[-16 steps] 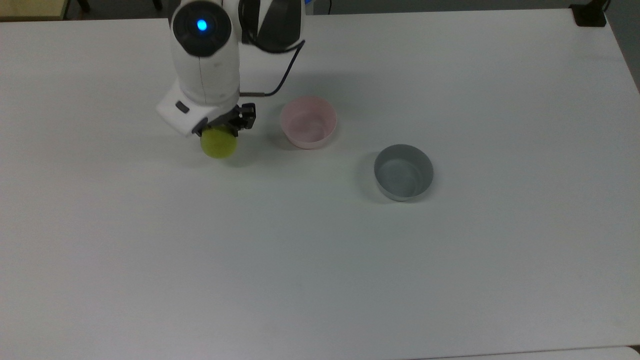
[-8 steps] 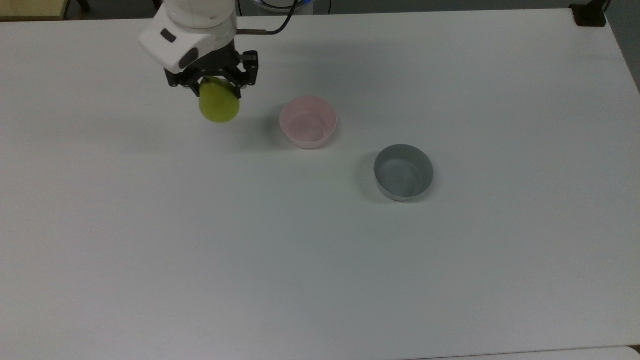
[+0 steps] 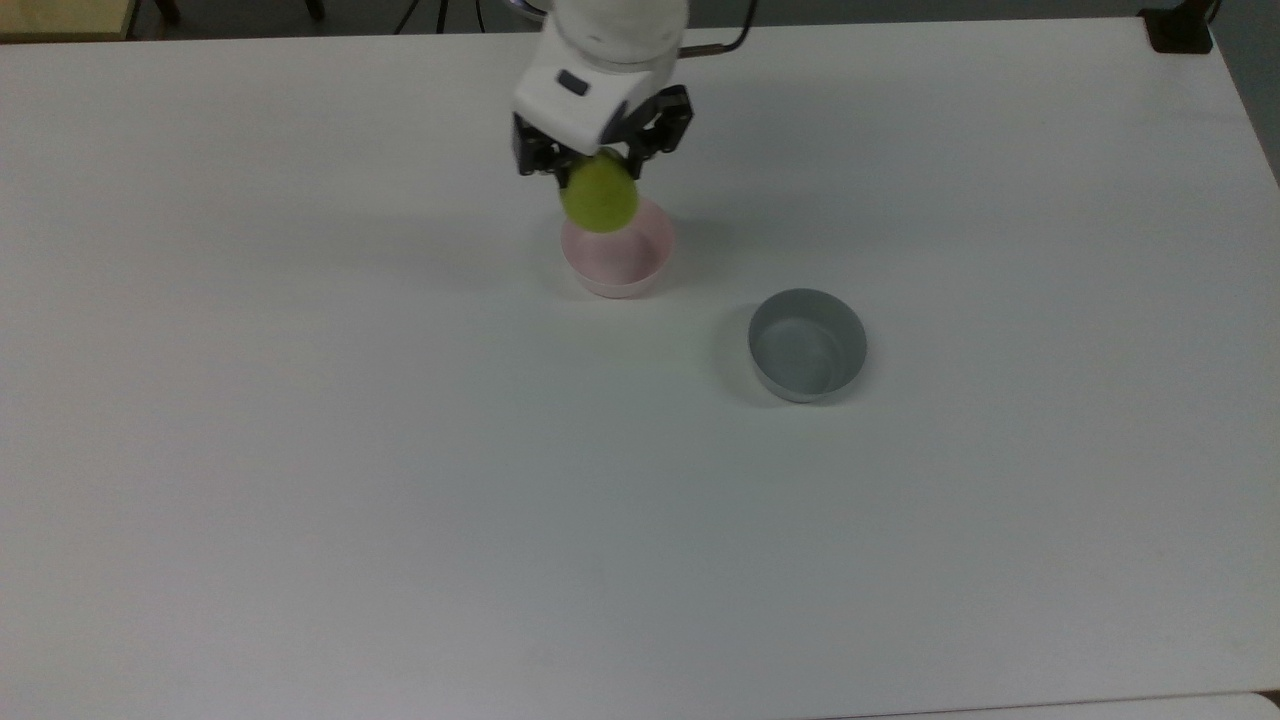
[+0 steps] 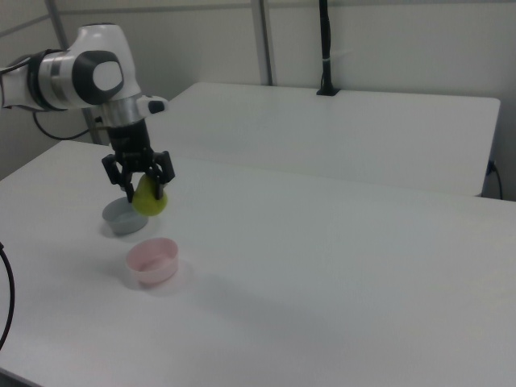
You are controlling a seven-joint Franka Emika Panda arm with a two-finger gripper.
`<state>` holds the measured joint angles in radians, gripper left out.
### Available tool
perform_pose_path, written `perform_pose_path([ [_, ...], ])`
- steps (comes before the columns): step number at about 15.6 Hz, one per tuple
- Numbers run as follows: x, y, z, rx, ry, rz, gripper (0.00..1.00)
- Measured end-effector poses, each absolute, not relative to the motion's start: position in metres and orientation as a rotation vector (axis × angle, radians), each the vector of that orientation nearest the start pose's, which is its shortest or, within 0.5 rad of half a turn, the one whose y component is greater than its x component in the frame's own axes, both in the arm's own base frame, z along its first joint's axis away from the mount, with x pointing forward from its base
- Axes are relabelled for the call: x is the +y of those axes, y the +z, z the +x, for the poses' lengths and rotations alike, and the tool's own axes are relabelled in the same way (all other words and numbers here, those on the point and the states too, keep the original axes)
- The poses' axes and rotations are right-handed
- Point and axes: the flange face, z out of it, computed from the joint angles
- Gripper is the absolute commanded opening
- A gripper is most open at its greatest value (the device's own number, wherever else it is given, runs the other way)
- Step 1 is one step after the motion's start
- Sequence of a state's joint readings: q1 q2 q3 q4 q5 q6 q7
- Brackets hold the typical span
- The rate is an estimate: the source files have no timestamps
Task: Place the pear in the bowl
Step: 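Lower the pear into the pink bowl and open the gripper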
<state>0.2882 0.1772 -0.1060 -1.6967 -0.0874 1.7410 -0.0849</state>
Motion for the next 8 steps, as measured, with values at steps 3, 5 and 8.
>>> perform_pose_path([
  [3,0.122,0.465,0.585,-0.497,0.243,-3.209,0.41],
  [5,0.119,0.453,0.583,-0.49,0.285,-3.209,0.41],
  [8,0.118,0.421,0.583,-0.49,0.381,-3.207,0.41],
])
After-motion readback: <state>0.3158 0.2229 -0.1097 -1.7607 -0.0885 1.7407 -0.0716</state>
